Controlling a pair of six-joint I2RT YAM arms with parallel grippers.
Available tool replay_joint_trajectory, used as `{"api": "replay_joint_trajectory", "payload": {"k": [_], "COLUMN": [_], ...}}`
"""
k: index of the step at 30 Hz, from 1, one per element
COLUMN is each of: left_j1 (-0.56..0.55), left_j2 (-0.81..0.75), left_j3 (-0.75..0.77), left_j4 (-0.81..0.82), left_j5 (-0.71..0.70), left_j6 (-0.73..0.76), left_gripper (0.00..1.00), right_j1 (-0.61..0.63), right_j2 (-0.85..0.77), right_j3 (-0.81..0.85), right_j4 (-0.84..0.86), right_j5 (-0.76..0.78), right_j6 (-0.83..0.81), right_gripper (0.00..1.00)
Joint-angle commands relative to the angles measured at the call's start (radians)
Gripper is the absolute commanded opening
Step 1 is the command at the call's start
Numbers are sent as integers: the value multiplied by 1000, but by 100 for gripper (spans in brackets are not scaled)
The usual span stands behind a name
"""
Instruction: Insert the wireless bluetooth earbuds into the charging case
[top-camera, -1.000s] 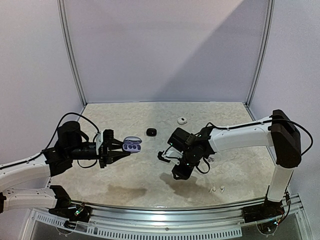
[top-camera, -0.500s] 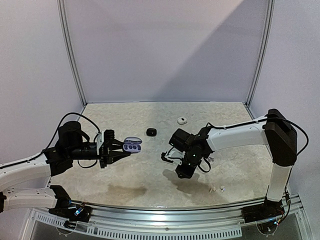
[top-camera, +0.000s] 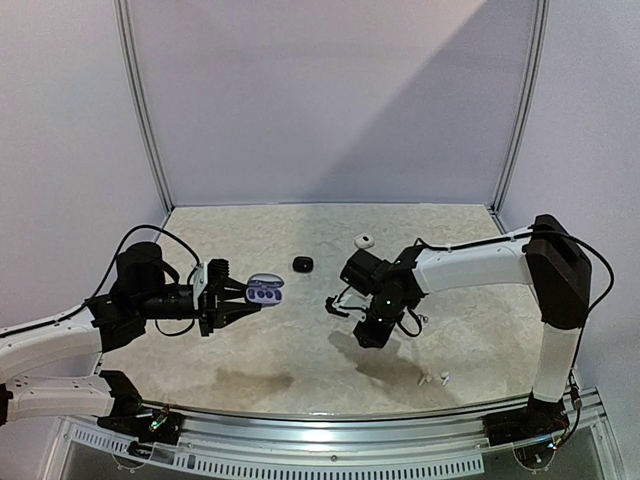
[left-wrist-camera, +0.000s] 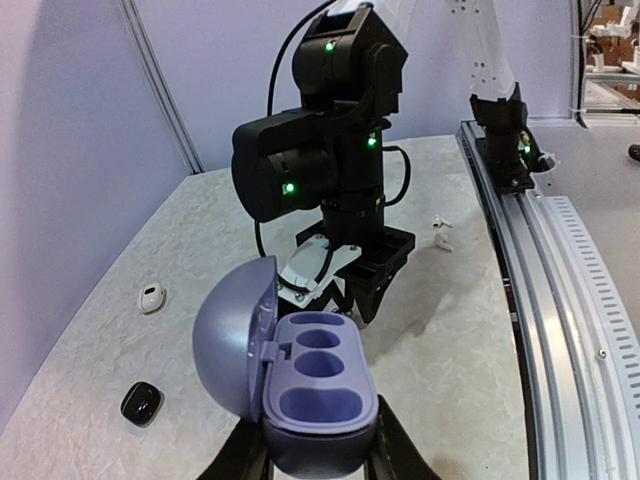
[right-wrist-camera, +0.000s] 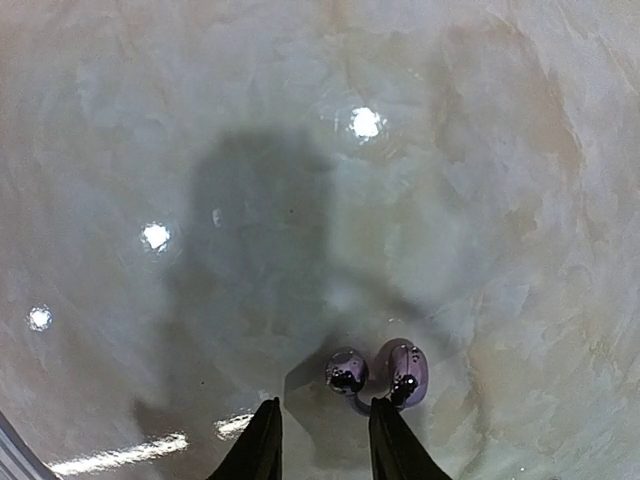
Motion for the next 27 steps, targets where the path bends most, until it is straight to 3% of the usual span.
{"api": "replay_joint_trajectory", "payload": {"k": [1, 11, 27], "left_j1": [15, 17, 17], "left_j2": [8, 7, 6], "left_j3": [-9, -10, -13], "left_j4": [-12, -12, -9], "left_j5": [8, 9, 10], "left_j6": [10, 13, 15], "left_gripper": [0, 0, 0], "right_j1": [-12, -23, -42], "right_j2": [32, 69, 126], "right_j3": [29, 85, 196], "right_j4": [-21, -39, -28], "right_j5": [27, 62, 7], "right_j6": [-32, -84, -65], "right_gripper": [30, 23, 23]}}
